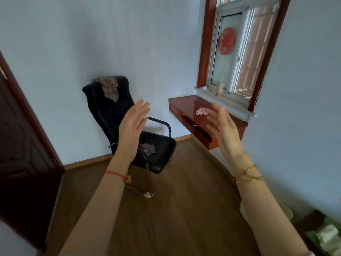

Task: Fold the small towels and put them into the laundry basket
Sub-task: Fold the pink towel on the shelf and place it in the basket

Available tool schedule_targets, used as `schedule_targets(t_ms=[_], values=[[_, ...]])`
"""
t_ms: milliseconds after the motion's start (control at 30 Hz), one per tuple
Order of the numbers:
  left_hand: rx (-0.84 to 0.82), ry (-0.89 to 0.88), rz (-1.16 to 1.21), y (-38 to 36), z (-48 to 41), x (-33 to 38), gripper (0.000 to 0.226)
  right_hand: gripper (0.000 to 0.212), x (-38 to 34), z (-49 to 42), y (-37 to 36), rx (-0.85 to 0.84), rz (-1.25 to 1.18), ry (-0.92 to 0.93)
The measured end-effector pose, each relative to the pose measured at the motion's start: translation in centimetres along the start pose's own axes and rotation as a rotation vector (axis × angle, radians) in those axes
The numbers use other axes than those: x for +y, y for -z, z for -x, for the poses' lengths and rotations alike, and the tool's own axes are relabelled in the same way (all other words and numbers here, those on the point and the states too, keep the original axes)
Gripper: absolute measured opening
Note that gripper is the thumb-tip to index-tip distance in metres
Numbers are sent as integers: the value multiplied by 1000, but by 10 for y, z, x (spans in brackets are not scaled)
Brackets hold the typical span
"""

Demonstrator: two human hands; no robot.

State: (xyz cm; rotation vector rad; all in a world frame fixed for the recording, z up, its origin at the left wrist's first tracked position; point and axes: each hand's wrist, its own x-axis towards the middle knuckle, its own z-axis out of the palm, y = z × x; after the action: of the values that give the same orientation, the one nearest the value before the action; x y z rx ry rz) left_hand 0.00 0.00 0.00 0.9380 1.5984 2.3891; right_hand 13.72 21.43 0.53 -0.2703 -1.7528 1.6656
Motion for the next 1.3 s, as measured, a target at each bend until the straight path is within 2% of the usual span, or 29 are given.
schedule_targets(t_ms=[267,400,500,700,1000,1300], values=[[23,92,47,1,1,-32,44,48,30,-5,7,-1,28,-118],[61,131,16,2,0,-55,52,48,48,-10,9,1,33,-162],[109,175,1,3,-9,-70,44,48,61,-18,8,4,41,-200],[134,184,19,5,-34,-108,42,48,98,-49,5,23,54,-243],[144,193,27,28,-136,-158,43,49,149,-151,-18,44,46,-262],[79,233,87,37,-249,-206,44,50,185,-251,-30,121,81,-240]])
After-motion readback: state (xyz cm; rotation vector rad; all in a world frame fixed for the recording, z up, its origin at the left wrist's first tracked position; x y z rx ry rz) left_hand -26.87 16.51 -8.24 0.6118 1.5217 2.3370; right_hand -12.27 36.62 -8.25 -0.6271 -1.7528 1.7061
